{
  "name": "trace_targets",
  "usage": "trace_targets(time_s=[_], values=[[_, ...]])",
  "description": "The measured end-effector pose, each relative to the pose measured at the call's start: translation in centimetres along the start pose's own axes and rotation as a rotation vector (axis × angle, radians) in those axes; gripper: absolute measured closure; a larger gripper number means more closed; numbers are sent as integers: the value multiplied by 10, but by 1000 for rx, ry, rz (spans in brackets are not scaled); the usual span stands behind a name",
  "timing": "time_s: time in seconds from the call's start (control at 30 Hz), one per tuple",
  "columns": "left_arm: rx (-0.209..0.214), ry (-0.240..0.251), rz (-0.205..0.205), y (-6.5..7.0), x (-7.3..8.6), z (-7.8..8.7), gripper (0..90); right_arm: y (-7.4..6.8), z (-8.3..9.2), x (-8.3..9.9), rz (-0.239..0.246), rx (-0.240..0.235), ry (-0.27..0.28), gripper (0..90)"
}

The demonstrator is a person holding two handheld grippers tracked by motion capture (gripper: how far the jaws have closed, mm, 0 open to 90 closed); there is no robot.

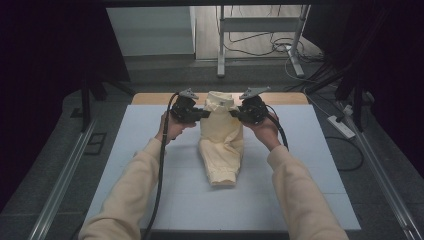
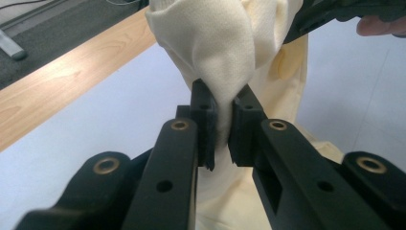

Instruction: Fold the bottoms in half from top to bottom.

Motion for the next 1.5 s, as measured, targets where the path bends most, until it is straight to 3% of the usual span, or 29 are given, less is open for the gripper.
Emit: trace_targets(time_s=[0.57, 1.0, 1.5], values=[[18, -15, -6, 12, 21, 0, 819, -17, 3, 14, -11, -32, 4, 750], [26, -36, -3, 16, 31, -7, 819, -22, 0, 28, -27, -50, -28, 750], [35, -54, -29, 27, 49, -7, 818, -39, 5, 42, -18, -77, -45, 750]])
Point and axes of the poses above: each handheld gripper's, and its own axes: z roughly backward along the jaws, x roughly out of its underside, y roughly to its right, the point moved 10 cm from there along -z, roughly forward along the jaws, and after that the axes turned 7 degrees about z, right-handed, at the moved point
